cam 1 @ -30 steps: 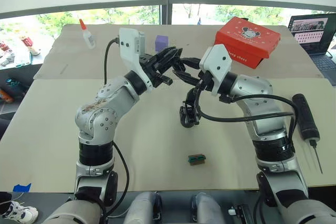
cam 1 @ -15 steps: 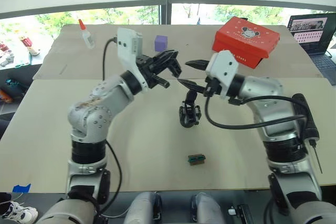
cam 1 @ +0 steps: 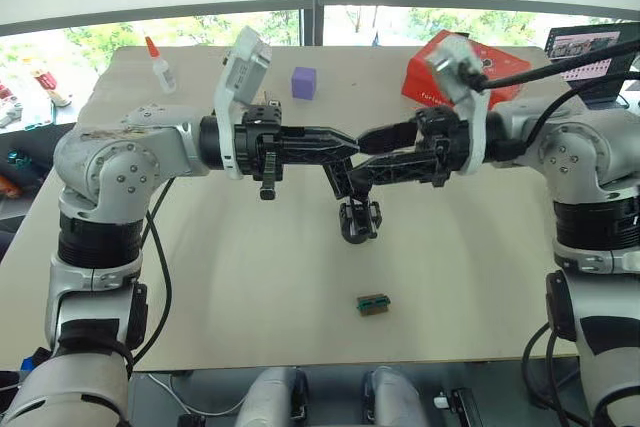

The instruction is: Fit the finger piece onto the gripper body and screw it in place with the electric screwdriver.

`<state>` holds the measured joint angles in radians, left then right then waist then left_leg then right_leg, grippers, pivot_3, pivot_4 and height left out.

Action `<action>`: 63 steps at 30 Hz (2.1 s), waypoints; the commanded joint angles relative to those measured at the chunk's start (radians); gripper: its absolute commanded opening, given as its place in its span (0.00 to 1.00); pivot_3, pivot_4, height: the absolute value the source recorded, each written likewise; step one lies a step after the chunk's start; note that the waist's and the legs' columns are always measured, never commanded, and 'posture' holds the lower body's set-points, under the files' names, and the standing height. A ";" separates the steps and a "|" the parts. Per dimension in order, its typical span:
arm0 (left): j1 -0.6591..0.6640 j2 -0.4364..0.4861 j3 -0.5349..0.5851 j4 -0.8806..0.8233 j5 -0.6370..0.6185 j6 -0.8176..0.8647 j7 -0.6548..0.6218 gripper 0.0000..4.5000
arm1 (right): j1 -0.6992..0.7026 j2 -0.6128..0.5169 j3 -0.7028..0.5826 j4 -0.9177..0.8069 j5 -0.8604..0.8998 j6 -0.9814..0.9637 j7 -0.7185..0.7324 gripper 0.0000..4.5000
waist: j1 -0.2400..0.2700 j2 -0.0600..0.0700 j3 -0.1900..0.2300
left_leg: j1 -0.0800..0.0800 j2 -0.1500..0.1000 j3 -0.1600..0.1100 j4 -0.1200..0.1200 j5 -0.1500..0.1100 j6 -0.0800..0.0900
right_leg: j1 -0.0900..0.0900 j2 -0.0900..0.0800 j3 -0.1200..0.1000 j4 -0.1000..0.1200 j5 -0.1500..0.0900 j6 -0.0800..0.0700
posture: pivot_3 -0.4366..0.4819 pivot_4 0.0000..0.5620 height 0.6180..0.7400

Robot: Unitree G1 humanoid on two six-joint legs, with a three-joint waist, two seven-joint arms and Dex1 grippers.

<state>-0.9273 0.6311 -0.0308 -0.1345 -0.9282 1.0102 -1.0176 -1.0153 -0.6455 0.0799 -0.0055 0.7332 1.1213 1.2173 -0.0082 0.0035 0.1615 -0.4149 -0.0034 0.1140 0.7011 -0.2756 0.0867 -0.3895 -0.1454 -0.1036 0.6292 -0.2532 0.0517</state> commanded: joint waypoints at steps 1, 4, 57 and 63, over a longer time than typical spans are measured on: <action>-0.046 -0.003 -0.001 0.019 0.016 -0.011 -0.033 0.00 | -0.042 0.029 -0.002 -0.028 0.030 0.017 -0.019 0.80 | -0.001 0.000 0.000 | 0.000 0.000 0.000 0.000 0.000 0.000 | 0.000 0.000 0.000 0.000 0.000 0.000 | 0.48 0.27 1.00; -0.053 -0.005 -0.002 0.034 0.033 -0.022 -0.044 0.00 | -0.033 0.050 -0.011 -0.041 0.026 0.003 -0.042 0.60 | -0.001 0.000 0.000 | 0.000 0.000 0.000 0.001 0.000 0.000 | 0.000 0.000 0.000 0.001 0.000 0.000 | 0.48 0.27 1.00; 0.292 0.063 -0.230 0.094 0.566 -0.607 -0.217 1.00 | 0.300 -0.043 -0.017 -0.045 -0.174 -0.643 0.135 0.07 | 0.011 -0.001 0.001 | -0.001 0.000 0.001 0.002 0.000 0.000 | -0.001 0.000 0.000 0.000 0.000 0.000 | 0.48 0.27 1.00; 0.280 -0.111 -0.267 0.297 0.685 -0.757 -0.123 1.00 | 0.348 -0.072 -0.033 -0.103 -0.155 -0.613 0.119 0.07 | 0.022 -0.001 0.001 | -0.001 0.001 0.001 0.003 0.000 0.000 | 0.000 0.000 0.000 0.000 0.000 0.000 | 0.48 0.27 1.00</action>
<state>-0.6253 0.5353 -0.2996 0.1325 -0.2673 0.2980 -1.1647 -0.6697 -0.7013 0.0884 -0.0648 0.5556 0.4988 1.3414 0.0137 0.0020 0.1621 -0.4158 -0.0027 0.1149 0.7044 -0.2756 0.0869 -0.3895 -0.1454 -0.1037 0.6296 -0.2532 0.0517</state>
